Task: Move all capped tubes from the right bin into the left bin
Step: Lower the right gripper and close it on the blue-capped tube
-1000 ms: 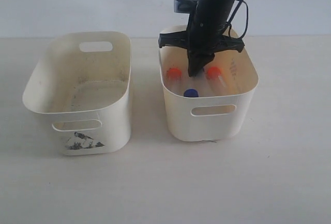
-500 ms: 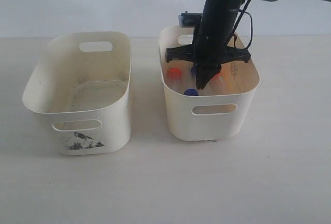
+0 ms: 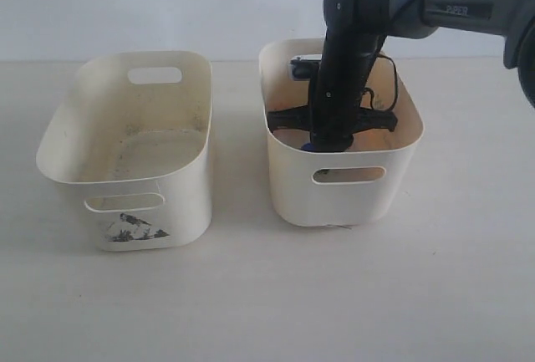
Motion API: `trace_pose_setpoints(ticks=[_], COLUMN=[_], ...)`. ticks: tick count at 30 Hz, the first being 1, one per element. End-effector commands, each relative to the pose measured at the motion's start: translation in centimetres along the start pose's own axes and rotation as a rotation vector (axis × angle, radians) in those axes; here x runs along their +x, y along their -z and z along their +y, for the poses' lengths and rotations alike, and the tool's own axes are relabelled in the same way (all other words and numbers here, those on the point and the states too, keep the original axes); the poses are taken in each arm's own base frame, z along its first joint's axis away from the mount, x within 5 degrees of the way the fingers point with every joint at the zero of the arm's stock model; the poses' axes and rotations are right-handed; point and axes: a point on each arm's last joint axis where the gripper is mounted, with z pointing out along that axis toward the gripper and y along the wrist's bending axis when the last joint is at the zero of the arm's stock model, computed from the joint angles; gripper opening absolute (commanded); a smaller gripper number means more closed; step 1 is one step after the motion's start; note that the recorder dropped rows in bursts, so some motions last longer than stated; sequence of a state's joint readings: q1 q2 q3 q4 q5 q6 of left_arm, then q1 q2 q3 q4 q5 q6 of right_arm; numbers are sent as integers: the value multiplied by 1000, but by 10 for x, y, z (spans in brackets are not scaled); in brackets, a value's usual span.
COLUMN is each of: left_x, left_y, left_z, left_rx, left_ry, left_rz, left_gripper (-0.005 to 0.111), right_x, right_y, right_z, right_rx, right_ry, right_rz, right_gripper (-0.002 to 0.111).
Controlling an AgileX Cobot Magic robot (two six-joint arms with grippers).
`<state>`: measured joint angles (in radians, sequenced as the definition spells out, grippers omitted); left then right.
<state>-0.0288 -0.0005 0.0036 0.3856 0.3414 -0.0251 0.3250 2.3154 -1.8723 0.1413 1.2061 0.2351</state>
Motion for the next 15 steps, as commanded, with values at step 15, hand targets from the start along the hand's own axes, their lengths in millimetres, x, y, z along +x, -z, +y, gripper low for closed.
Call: trace_pose_setpoints(ticks=[15], left_x=[-1], left_y=[0], left_z=[0], left_rx=[4], left_ry=[12], left_rz=[-8], left_gripper=[4], right_x=[-13], right_y=[29], right_z=[2], right_rx=[2], right_ry=[24], right_rz=[-112], right_gripper=[62])
